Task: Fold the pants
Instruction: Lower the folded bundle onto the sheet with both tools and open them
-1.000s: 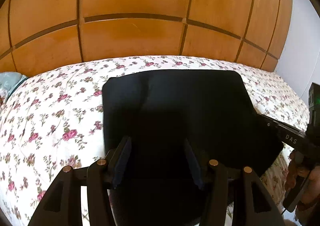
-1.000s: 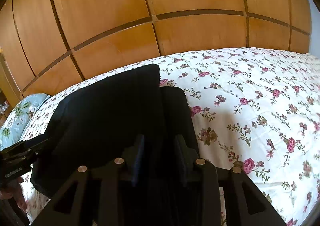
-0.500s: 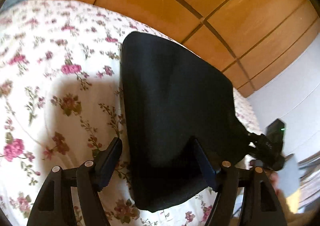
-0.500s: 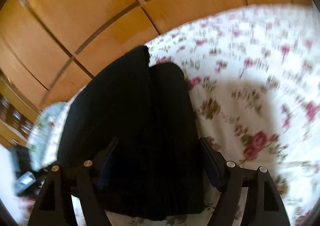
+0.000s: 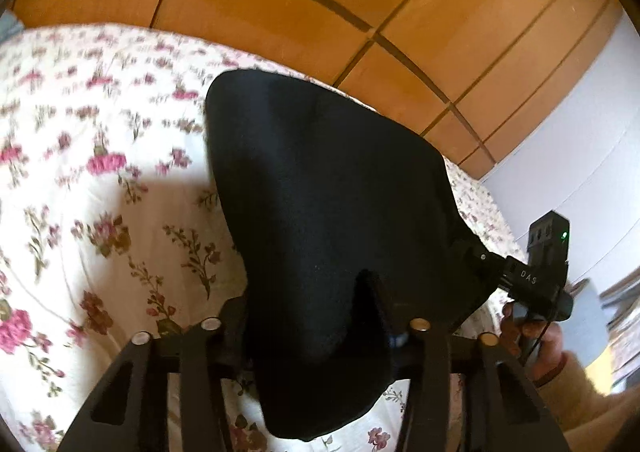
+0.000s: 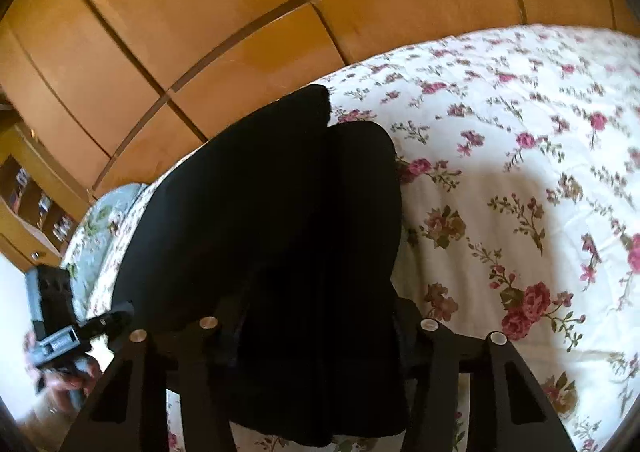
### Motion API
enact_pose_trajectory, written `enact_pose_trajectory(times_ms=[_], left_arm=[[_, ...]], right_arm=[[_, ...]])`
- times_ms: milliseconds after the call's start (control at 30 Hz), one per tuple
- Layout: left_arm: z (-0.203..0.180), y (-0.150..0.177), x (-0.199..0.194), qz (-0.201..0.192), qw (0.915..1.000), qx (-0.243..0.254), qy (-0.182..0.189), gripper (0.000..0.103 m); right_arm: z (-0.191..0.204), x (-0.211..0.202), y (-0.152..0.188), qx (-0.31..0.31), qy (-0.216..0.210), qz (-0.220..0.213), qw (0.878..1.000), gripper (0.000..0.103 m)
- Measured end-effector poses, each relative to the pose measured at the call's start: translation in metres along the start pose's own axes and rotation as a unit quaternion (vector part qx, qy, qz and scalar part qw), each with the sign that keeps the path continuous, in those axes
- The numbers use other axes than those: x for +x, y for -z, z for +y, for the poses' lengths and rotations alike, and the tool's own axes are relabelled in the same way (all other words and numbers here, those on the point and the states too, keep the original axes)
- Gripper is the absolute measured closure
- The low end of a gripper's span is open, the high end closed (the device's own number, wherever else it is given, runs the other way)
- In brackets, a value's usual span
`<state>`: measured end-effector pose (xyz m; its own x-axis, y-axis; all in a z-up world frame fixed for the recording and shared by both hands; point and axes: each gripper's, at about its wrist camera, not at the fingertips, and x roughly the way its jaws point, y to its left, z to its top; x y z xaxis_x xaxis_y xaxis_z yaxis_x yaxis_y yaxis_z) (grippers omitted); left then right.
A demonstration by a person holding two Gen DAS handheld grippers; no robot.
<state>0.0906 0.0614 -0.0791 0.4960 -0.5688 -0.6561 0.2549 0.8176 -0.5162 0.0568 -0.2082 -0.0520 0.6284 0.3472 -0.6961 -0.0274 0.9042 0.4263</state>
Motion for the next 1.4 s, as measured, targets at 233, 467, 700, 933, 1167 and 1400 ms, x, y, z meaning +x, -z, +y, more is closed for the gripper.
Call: enact_pose_trajectory(times_ms=[233, 467, 700, 933, 1167, 1400], left_arm=[[-0.022, -0.007, -0.007, -0.03, 0.9983, 0.039, -0.03, 0.07], [-0.041, -0.021, -0.024, -0.066, 0.992, 0.094, -0.052, 0.071], [-0.036, -0.062, -0.023, -0.099, 0.9856, 0.112, -0.078, 0.071], [-0.011, -0.108, 0.008, -0.117, 0.9802, 0.107, -0.118, 0.071], [0.023, -0.116, 0.044, -0.108, 0.9821, 0.087, -0.127, 0.07], [0.036, -0.093, 0.05, -0.096, 0.9855, 0.063, -0.125, 0.047]], right_arm=[[0.006, -0.016, 0.003, -0.022, 0.008, -0.03, 0.999, 0.058], [0.024, -0.033, -0.01, -0.056, -0.002, -0.076, 0.996, 0.06], [0.038, -0.012, -0.041, -0.069, -0.012, -0.102, 0.992, 0.06], [0.045, 0.039, -0.081, -0.065, -0.004, -0.115, 0.991, 0.06], [0.032, 0.081, -0.093, -0.055, 0.026, -0.1, 0.993, 0.057], [0.002, 0.085, -0.087, 0.009, 0.043, -0.087, 0.995, 0.045]])
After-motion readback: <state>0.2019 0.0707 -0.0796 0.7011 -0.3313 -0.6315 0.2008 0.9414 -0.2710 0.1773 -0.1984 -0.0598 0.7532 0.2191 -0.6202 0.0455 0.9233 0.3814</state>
